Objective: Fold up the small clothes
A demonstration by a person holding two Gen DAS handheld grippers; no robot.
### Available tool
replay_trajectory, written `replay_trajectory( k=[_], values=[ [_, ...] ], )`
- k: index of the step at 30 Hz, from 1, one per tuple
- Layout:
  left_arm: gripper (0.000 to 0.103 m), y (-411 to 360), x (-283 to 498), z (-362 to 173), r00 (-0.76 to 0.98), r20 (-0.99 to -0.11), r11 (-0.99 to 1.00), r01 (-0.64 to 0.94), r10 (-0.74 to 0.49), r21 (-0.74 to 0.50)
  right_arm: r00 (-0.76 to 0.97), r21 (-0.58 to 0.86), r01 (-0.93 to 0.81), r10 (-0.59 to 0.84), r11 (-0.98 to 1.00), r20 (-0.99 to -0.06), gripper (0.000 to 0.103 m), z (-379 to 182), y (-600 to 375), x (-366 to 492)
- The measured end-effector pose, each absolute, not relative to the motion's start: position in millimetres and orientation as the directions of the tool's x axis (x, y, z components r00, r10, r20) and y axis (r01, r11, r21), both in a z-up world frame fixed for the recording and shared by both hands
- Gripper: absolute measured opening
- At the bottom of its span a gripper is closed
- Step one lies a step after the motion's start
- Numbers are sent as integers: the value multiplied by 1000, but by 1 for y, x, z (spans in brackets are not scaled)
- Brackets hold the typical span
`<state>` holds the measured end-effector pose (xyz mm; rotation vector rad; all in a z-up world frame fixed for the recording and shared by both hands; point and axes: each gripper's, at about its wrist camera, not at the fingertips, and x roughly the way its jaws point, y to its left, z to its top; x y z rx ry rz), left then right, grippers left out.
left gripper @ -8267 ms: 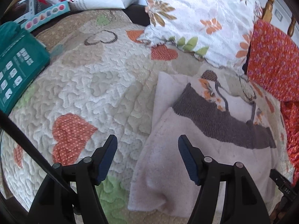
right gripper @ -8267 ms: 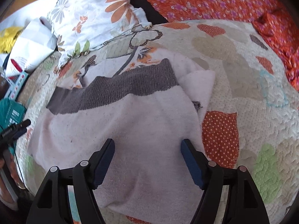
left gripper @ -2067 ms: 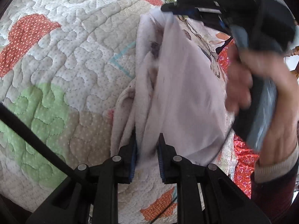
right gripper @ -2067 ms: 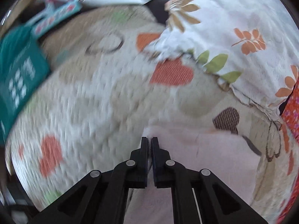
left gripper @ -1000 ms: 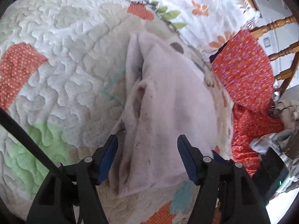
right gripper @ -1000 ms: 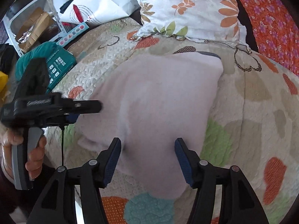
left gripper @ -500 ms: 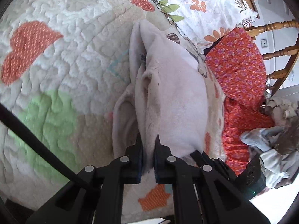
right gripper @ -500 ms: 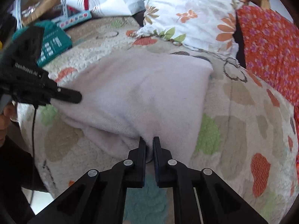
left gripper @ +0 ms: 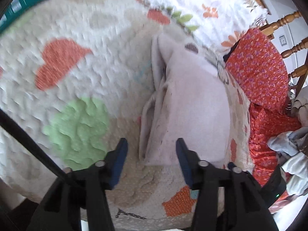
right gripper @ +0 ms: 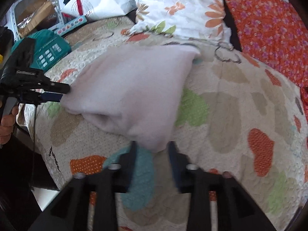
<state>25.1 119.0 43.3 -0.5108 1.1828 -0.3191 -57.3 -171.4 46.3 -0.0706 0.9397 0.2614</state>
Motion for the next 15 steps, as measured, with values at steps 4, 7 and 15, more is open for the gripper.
replay_trajectory(
  k=[4, 7, 15],
  values=[
    [59, 118, 21, 65, 432, -796, 886, 12, -423, -464, 599, 73, -158, 154, 985, -786, 42, 59, -202, -54],
    [60, 106, 24, 82, 481, -783, 907, 70, -395, -414, 622, 114, -87, 143, 990, -770, 42, 68, -222, -48],
    [65, 65, 59, 60, 452, -817, 931, 103, -357, -350, 611, 231, -190, 299, 954, -733, 39, 81, -189, -2]
  ],
)
